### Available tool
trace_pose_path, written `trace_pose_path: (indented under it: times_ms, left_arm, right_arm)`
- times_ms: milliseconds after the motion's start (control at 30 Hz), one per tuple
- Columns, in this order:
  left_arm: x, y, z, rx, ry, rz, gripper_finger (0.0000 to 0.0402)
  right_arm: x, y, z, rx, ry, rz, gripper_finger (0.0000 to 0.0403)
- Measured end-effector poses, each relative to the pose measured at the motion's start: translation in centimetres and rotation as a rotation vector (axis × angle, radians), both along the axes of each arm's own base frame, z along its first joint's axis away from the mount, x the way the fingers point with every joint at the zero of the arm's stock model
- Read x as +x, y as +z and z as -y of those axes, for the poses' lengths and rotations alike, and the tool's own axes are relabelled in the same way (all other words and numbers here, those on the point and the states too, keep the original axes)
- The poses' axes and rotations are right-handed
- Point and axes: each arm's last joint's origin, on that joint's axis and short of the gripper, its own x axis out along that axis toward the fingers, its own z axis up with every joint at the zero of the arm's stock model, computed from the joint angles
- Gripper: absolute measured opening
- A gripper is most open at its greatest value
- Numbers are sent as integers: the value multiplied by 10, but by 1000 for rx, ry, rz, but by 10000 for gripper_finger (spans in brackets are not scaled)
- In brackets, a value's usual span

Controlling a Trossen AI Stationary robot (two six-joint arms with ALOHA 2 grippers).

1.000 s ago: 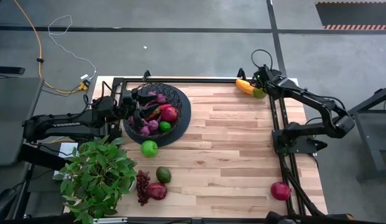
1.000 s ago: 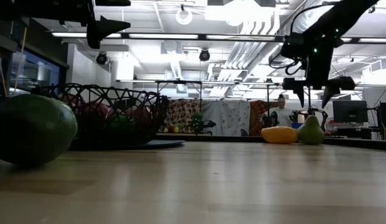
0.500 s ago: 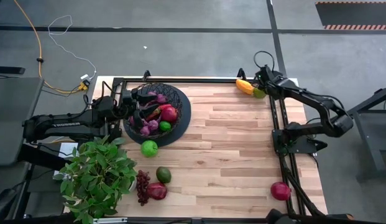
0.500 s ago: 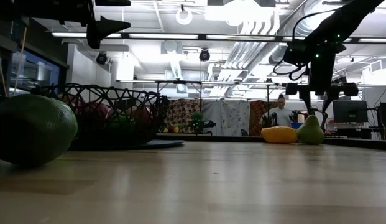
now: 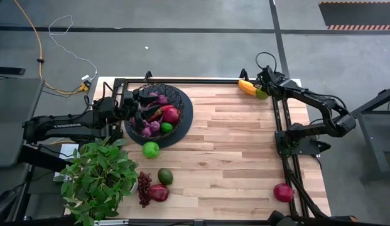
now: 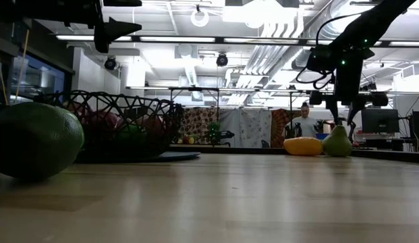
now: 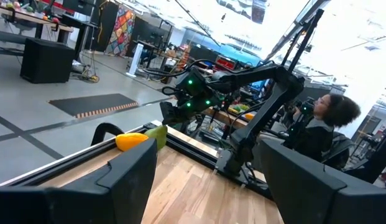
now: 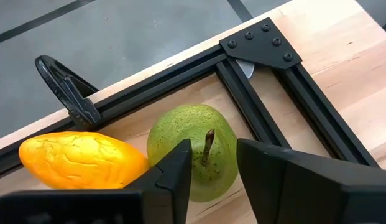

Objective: Build produce basket
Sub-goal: Put the pear into the wire basket

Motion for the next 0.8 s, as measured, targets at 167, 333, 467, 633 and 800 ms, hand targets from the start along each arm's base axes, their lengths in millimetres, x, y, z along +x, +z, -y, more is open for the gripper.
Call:
trace_pose_path:
  times_ms: [167, 333, 467, 633, 800]
  left_arm:
    - [0, 0, 0, 0, 0, 0, 271]
    - [0, 0, 0, 0, 0, 0, 271]
    - [0, 0, 0, 1, 0, -1, 271]
    - [0, 0, 0, 1, 0, 0, 271]
    - [0, 0, 0, 1, 0, 0, 271]
  right_arm:
    - [0, 0, 0, 0, 1, -1, 73]
    - [0, 0, 0, 0, 1, -1, 28]
    - [0, 0, 0, 1, 2, -2, 3]
    - [0, 0, 0, 9, 17, -15, 2]
    - [-2, 4, -4, 17, 50, -2, 1]
